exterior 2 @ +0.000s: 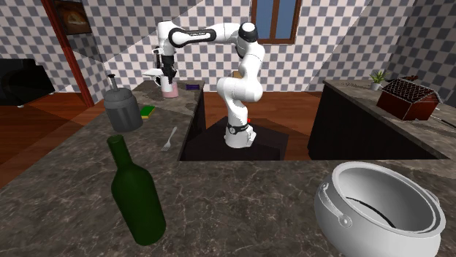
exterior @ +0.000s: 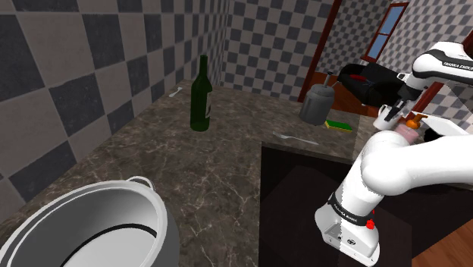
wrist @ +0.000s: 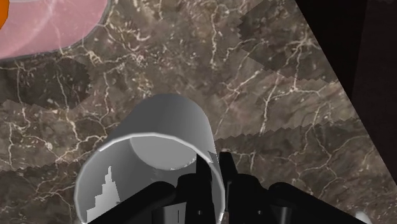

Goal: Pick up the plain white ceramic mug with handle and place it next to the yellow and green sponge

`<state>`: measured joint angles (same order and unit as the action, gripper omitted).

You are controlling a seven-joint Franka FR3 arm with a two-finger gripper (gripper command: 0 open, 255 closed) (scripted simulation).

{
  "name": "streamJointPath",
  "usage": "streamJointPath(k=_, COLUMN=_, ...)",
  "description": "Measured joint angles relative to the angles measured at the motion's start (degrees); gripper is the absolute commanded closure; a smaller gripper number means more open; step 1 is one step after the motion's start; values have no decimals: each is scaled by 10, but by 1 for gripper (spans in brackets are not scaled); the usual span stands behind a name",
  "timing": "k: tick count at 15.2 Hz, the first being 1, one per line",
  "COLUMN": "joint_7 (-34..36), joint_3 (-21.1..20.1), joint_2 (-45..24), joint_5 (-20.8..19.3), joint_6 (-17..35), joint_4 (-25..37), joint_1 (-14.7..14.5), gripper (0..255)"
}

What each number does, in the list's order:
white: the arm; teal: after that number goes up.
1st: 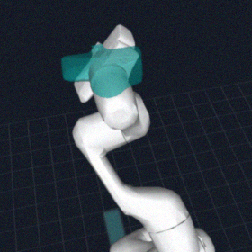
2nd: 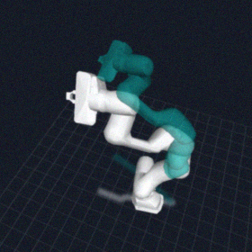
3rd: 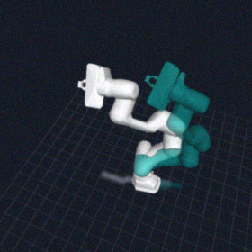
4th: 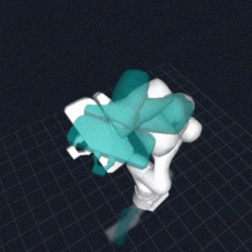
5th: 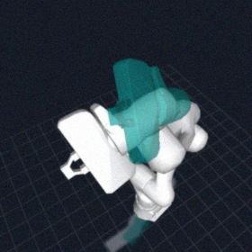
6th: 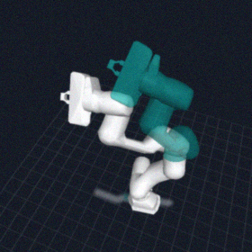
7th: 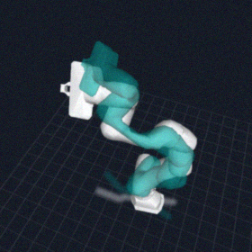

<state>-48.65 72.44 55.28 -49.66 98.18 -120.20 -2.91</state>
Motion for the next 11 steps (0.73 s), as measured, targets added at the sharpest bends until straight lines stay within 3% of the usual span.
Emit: streamJointPath(k=11, joint_7=14, joint_3=59, joint_2=14, joint_5=-45, joint_6=60, joint_4=-47, joint_1=-5, gripper=255)
